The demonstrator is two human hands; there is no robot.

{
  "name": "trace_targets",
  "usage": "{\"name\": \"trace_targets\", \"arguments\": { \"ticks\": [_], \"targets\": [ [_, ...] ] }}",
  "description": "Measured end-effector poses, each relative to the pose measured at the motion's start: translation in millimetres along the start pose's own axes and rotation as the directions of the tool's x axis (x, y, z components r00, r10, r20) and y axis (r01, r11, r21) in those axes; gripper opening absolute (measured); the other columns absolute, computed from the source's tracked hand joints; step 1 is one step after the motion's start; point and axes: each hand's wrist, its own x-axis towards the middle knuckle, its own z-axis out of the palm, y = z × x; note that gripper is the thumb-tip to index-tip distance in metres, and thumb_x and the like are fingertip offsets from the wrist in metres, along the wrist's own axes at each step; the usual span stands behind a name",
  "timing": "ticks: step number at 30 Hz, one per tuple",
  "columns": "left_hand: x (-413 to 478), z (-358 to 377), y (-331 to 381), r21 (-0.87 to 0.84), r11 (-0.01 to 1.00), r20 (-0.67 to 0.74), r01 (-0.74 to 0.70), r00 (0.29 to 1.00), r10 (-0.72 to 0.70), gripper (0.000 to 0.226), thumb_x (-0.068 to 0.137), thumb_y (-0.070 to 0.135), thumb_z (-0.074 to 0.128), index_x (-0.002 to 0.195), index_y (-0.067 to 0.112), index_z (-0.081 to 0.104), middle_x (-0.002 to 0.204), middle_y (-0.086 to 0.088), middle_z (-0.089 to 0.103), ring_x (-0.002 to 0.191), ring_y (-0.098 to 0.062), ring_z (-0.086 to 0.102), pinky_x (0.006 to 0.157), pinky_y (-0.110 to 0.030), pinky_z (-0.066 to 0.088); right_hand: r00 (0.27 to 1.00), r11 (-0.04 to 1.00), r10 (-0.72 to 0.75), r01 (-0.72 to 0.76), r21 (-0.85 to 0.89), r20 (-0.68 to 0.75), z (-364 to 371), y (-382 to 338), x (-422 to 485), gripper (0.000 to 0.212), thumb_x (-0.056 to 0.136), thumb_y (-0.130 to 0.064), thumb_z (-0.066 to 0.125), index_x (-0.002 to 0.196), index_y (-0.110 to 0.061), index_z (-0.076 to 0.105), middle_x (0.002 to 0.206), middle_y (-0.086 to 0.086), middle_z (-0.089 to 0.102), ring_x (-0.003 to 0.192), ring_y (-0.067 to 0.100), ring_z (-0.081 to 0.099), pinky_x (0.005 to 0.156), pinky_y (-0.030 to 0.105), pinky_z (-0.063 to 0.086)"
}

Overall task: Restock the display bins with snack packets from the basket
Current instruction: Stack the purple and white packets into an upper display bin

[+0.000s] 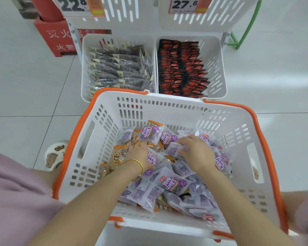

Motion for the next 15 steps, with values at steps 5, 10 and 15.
{"name": "trace_targets", "arguments": {
  "ticks": [5, 10, 15],
  "targets": [
    [-5.3, -25.5, -11.8, -0.352, 0.932, -0.007, 0.088, 0.995, -0.096, 0.037, 0.08, 0.023, 0.072, 0.069, 0.015, 0.038, 0.068, -0.002, 0.044, 0.064, -0.016, 0.046, 0.059, -0.029, 0.036, 0.988, 0.654, 0.127, -0.153, 0.741, 0.092, -9.9, -13.0, 0.0, 0.024, 0.082, 0.009, 0.06, 0.088, -0.013, 0.067, 0.076, -0.005, 0.061, 0.065, 0.011, 0.058, 0.058, 0.024, 0.049],
    [-8.1, -51.4, -16.9, -0.885, 0.432, 0.132, 0.174, 0.983, -0.124, 0.021, 0.089, 0.016, 0.063, 0.106, 0.002, 0.06, 0.084, -0.015, 0.066, 0.071, -0.024, 0.06, 0.063, -0.029, 0.051, 0.977, 0.363, 0.139, -0.203, 0.91, 0.162, -14.2, -25.8, -4.1, 0.039, 0.081, 0.019, 0.052, 0.084, -0.015, 0.07, 0.111, 0.008, 0.061, 0.089, 0.024, 0.065, 0.061, 0.02, 0.056],
    [-18.2, -72.2, -3.3, -0.981, 0.117, 0.147, 0.157, 0.985, -0.095, 0.021, 0.095, 0.013, 0.052, 0.112, 0.003, 0.06, 0.095, -0.016, 0.068, 0.084, -0.027, 0.067, 0.07, -0.043, 0.059, 0.976, 0.289, 0.032, -0.215, 0.933, 0.215, -24.6, -22.8, -11.9, 0.045, 0.081, 0.014, 0.04, 0.107, -0.009, 0.069, 0.089, -0.011, 0.065, 0.072, 0.004, 0.06, 0.059, 0.016, 0.047]
  ]
}}
